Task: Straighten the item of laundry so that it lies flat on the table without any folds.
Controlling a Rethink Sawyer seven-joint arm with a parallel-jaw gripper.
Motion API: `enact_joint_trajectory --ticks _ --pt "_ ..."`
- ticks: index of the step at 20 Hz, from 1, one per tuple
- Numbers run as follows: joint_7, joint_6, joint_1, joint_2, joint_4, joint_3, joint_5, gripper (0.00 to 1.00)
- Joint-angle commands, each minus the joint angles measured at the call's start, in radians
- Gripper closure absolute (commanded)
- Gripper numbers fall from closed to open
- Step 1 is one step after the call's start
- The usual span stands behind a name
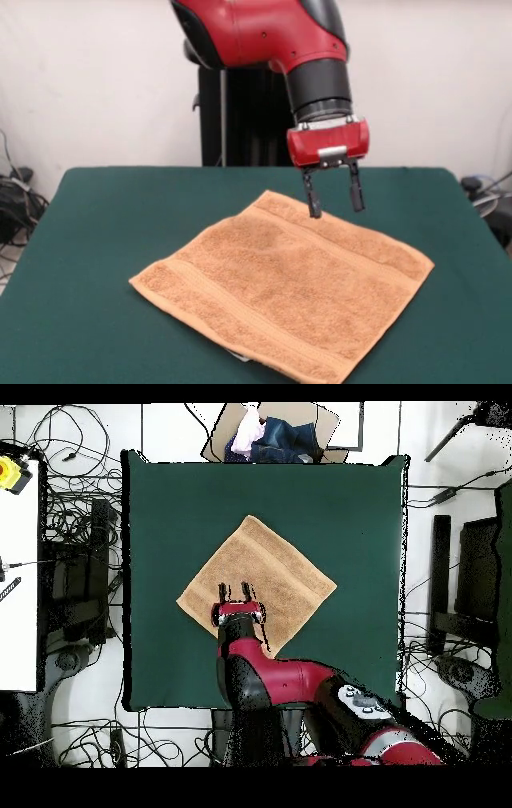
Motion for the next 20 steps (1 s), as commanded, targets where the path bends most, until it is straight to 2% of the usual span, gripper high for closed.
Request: enact_joint_trajectory --ticks 1,6,15,20 --pt "0.134 -0.082 0.144 0.006 0.009 -0.167 0.137 0.0" --pt "0.174 -0.074 0.16 0.029 0.012 -0.188 0.149 0.0" --pt "0.193 -0.019 0.244 0.031 0.035 -0.267 0.247 0.0" --pt "0.204 -0.018 0.255 0.06 0.01 -0.275 0.259 0.0"
